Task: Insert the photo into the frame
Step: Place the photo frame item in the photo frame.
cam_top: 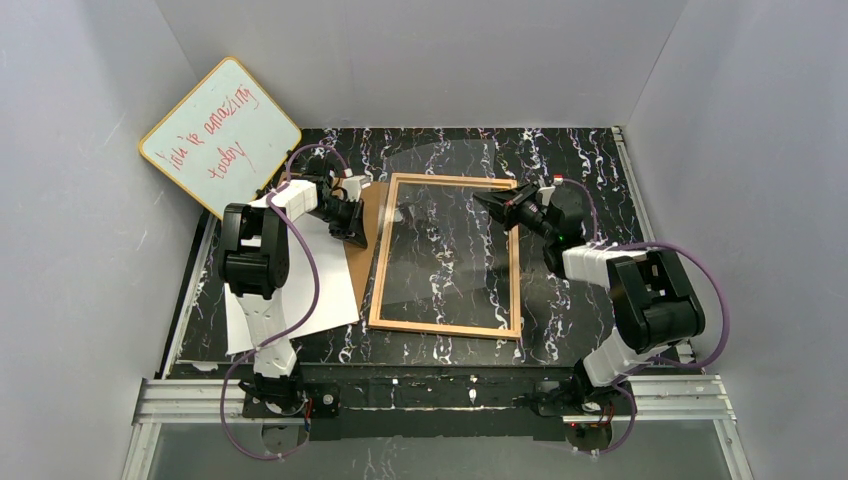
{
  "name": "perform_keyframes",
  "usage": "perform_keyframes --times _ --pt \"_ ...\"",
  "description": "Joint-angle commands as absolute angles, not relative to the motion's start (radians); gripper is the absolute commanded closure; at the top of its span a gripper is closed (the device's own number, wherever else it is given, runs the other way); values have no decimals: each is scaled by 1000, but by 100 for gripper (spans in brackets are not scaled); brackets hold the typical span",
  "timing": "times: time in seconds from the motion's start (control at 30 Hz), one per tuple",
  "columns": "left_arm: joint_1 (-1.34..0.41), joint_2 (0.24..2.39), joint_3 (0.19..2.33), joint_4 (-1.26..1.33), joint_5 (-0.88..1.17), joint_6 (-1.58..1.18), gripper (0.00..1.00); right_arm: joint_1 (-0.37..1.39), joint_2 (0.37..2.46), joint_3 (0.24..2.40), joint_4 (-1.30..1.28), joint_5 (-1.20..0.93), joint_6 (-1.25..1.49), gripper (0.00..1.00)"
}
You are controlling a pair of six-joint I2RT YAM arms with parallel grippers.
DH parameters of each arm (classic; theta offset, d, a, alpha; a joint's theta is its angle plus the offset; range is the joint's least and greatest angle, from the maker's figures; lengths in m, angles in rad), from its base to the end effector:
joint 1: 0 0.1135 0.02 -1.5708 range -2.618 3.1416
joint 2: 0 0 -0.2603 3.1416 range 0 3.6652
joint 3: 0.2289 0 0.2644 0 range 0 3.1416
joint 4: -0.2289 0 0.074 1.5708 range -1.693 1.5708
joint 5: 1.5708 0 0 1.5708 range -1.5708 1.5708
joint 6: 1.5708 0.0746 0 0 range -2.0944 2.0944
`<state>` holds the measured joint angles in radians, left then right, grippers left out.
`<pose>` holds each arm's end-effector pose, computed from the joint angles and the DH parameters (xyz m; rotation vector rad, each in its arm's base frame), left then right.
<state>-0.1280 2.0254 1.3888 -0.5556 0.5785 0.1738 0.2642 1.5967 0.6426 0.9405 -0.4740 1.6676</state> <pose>0.4188 -0.0950 0.1157 0.5478 2.5975 -0.7769 0.3434 0.1282 0.1964 0.8730 1.7281 1.7870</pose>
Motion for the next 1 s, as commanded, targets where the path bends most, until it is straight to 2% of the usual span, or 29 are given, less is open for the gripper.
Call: perform_keyframes --times 0.0,0.13,0.5,0.97 --pt "-129 1998 1381 -564 571 179 100 273 1557 746 814 -478 1619 99" --pt "-129 1992 1372 -564 570 182 100 277 1519 783 683 -465 1565 99" --pt "-129 1991 1363 -563 571 189 100 264 1516 663 674 -475 1506 99" --pt "-145 2012 1366 -564 572 188 100 193 1572 662 628 -524 1359 99"
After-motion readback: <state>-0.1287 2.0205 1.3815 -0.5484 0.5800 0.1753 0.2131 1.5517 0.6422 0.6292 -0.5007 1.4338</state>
